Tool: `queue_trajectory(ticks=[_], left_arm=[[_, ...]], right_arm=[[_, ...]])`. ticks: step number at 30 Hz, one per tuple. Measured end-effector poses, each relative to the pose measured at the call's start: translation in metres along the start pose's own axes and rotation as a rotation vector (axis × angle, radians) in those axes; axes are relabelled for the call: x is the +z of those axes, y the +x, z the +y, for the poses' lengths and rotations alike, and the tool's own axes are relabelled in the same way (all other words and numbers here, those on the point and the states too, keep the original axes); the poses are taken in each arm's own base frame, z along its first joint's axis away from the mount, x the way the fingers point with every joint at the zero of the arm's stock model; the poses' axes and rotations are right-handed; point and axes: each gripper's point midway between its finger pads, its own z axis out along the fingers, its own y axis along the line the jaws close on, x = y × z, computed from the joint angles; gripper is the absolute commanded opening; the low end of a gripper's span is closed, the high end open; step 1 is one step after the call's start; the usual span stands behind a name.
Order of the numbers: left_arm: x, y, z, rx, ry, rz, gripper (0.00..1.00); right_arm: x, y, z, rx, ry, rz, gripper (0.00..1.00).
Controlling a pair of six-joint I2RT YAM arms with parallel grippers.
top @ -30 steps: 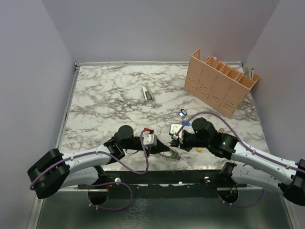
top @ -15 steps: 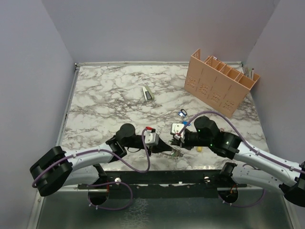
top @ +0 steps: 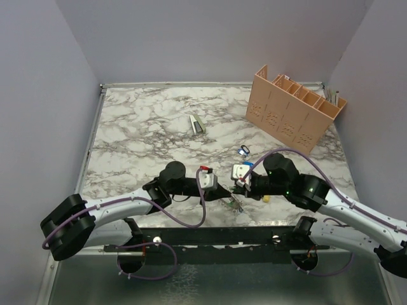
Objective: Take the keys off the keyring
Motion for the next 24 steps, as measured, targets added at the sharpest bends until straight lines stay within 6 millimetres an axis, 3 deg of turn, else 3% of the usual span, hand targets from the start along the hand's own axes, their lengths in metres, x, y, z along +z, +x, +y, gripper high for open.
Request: queue_trajectory(ticks=[14,18,24], left_arm=[[-0.002,-0.004,0.005,0.035,-0.039,0.005,0.00],[-0.004,0.000,0.010,0.038,-0.073,0.018,0.14],[-0.006,0.027,0.018,-0.024,-0.127,0.104,0.36]], right_arm=[[-0.008,0.001,-0.002,0.007,0.015,0.027,0.01],[-0.014,-0.004,-0.002,0.025,0.035,0.002,0.01],[-0.014,-0.009,-0.004,0.040,0.044,-0.019,0.01]])
